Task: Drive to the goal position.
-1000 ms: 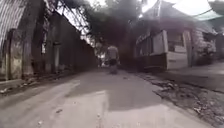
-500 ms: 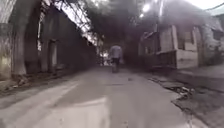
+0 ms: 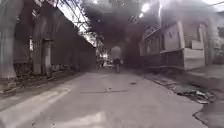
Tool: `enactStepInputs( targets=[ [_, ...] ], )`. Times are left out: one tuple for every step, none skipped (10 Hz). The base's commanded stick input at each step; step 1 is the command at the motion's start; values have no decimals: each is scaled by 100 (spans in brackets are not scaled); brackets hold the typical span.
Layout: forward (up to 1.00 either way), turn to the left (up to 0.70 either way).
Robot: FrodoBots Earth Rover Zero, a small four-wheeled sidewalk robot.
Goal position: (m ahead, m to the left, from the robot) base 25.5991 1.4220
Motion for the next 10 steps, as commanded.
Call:
enactStepInputs(
  targets=[
    [100, 0],
    [100, 0],
    [100, 0],
    [100, 0],
    [100, 0],
    [100, 0],
    [100, 0],
    [100, 0],
    [100, 0],
    [100, 0]
  ],
)
